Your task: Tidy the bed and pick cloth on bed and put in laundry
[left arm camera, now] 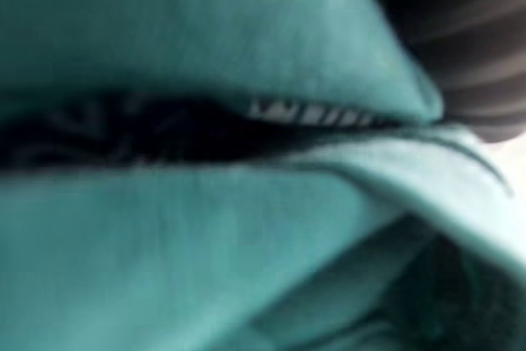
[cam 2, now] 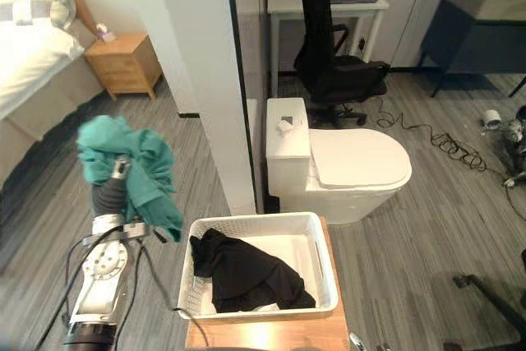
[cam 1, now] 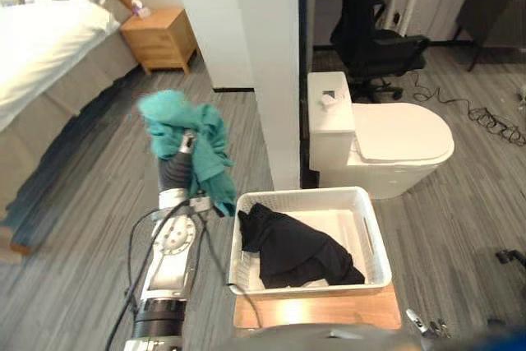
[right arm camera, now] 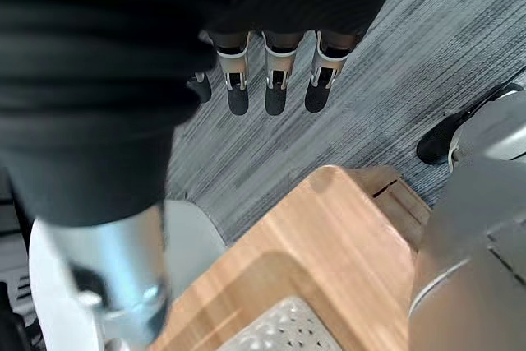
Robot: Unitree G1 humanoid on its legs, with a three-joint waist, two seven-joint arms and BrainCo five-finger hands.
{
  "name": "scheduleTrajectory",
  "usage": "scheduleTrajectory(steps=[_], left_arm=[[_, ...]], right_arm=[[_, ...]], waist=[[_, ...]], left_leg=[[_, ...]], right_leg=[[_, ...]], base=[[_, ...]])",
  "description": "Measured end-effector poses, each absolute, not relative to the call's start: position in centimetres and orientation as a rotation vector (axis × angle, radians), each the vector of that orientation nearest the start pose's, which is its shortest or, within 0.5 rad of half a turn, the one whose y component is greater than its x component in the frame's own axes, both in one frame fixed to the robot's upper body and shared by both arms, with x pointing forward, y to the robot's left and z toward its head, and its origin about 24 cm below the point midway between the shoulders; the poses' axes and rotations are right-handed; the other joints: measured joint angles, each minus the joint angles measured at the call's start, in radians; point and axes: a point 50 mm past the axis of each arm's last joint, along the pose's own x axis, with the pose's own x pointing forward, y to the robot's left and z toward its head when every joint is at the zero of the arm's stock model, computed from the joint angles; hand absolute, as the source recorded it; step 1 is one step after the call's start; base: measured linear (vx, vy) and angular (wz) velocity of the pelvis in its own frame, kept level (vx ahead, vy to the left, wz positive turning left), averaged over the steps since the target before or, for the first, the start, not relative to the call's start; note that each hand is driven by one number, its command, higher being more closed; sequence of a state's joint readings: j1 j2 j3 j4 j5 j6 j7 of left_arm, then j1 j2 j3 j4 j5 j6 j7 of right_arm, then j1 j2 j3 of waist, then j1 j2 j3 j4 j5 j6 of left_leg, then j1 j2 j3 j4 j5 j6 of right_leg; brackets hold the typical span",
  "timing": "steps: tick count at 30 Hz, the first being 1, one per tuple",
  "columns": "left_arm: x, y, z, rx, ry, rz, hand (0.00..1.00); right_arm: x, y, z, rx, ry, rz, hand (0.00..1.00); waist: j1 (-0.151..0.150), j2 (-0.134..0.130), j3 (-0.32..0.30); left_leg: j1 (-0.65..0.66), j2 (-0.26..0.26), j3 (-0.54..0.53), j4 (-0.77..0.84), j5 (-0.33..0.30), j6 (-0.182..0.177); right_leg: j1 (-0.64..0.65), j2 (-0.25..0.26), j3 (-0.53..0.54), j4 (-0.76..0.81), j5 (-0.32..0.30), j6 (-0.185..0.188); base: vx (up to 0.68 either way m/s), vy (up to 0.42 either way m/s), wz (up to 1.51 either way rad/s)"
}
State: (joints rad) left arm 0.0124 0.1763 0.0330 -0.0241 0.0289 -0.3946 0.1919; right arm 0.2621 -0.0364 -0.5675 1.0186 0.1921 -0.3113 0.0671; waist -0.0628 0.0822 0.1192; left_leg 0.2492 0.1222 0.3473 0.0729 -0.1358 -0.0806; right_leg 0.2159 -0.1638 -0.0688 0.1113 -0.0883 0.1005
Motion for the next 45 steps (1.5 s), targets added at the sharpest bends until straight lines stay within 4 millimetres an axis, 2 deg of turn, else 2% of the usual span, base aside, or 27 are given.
scheduleTrajectory(steps=[3, 5, 12, 15, 17, 23, 27, 32, 35, 39, 42, 45], left_arm=[[24.5, 18.7, 8.4, 0.205, -0.402, 0.089, 1.0], [25.0, 18.4, 7.9, 0.22, -0.367, 0.049, 1.0], [25.9, 17.2, 6.5, 0.203, -0.289, -0.079, 1.0], [25.8, 15.9, 6.0, 0.185, -0.259, -0.162, 1.0], [25.6, 14.9, 4.8, 0.184, -0.204, -0.221, 1.0], [24.7, 12.8, 0.9, 0.169, -0.011, -0.317, 1.0], [22.5, 11.5, -2.3, 0.213, 0.132, -0.378, 1.0], [21.6, 12.6, -4.9, 0.361, 0.235, -0.281, 1.0], [21.5, 13.5, -5.4, 0.468, 0.24, -0.187, 1.0], [22.3, 15.3, -4.8, 0.571, 0.206, -0.06, 1.0], [23.6, 17.9, -4.0, 0.655, 0.181, 0.058, 1.0], [25.4, 21.0, -1.8, 0.717, 0.116, 0.193, 1.0]], right_arm=[[2.0, -23.3, -15.4, 0.303, 0.9, -0.679, 0.0], [2.0, -23.0, -15.5, 0.297, 0.913, -0.661, 0.0], [2.3, -22.5, -15.7, 0.271, 0.948, -0.618, 0.0], [2.3, -22.4, -15.7, 0.27, 0.956, -0.607, 0.0], [2.0, -22.4, -15.7, 0.263, 0.967, -0.601, 0.0], [1.4, -22.0, -15.8, 0.251, 0.99, -0.591, 0.0], [0.0, -22.0, -15.8, 0.241, 1.025, -0.605, 0.0], [-0.2, -21.9, -15.9, 0.223, 1.04, -0.577, 0.0], [-0.1, -22.1, -15.8, 0.205, 1.042, -0.559, 0.0], [0.5, -22.3, -15.8, 0.184, 1.034, -0.531, 0.0], [0.5, -22.4, -15.8, 0.185, 1.036, -0.526, 0.0], [0.8, -22.5, -15.7, 0.186, 1.028, -0.513, 0.0]], waist=[[-0.007, -0.023, -0.01], [-0.006, -0.028, -0.013], [-0.041, -0.022, -0.014], [-0.042, -0.023, -0.013], [-0.056, -0.025, -0.012], [-0.062, -0.041, -0.008], [-0.078, -0.045, -0.015], [-0.087, -0.05, -0.016], [-0.092, -0.053, -0.019], [-0.109, -0.041, -0.027], [-0.114, -0.041, -0.023], [-0.131, -0.034, -0.019]], left_leg=[[0.012, 0.007, 0.016, -0.004, 0.0, 0.0], [0.01, 0.011, 0.033, -0.008, 0.003, -0.005], [0.011, 0.017, 0.065, -0.073, 0.063, -0.015], [0.011, 0.02, 0.088, -0.086, 0.081, -0.019], [0.013, 0.013, 0.089, -0.105, 0.097, -0.024], [0.014, -0.022, 0.11, -0.176, 0.154, -0.036], [0.015, -0.018, 0.109, -0.177, 0.162, -0.04], [0.011, -0.022, 0.111, -0.177, 0.154, -0.051], [-0.001, -0.023, 0.11, -0.177, 0.148, -0.057], [-0.063, -0.03, 0.108, -0.177, 0.147, -0.057], [-0.077, -0.031, 0.109, -0.173, 0.156, -0.053], [-0.077, -0.017, 0.11, -0.17, 0.155, -0.047]], right_leg=[[-0.006, 0.007, 0.003, -0.001, 0.002, 0.002], [-0.019, 0.013, 0.007, -0.004, 0.003, 0.002], [-0.056, 0.029, 0.019, -0.02, 0.025, -0.008], [-0.068, 0.039, 0.03, -0.038, 0.042, -0.009], [-0.071, 0.039, 0.03, -0.044, 0.042, -0.009], [-0.105, 0.026, 0.032, -0.074, 0.022, -0.007], [-0.101, 0.029, 0.034, -0.074, 0.011, -0.004], [-0.103, 0.03, 0.053, -0.078, 0.014, 0.001], [-0.107, 0.028, 0.058, -0.092, 0.014, 0.002], [-0.164, 0.027, 0.067, -0.101, 0.016, 0.005], [-0.175, 0.03, 0.074, -0.104, 0.047, 0.006], [-0.173, 0.044, 0.068, -0.106, 0.066, -0.006]], base=[[-0.02, -0.045, -0.19], [-0.07, -0.08, -0.26], [-0.09, -0.088, -0.18], [-0.14, -0.094, -0.24], [-0.19, -0.116, -0.02], [-0.18, -0.079, -0.15], [-0.16, -0.055, 0.03], [-0.05, -0.004, -0.01], [0.0, 0.0, 0.0], [0.05, 0.014, 0.01], [0.17, 0.016, -0.04], [0.13, 0.003, 0.0]])
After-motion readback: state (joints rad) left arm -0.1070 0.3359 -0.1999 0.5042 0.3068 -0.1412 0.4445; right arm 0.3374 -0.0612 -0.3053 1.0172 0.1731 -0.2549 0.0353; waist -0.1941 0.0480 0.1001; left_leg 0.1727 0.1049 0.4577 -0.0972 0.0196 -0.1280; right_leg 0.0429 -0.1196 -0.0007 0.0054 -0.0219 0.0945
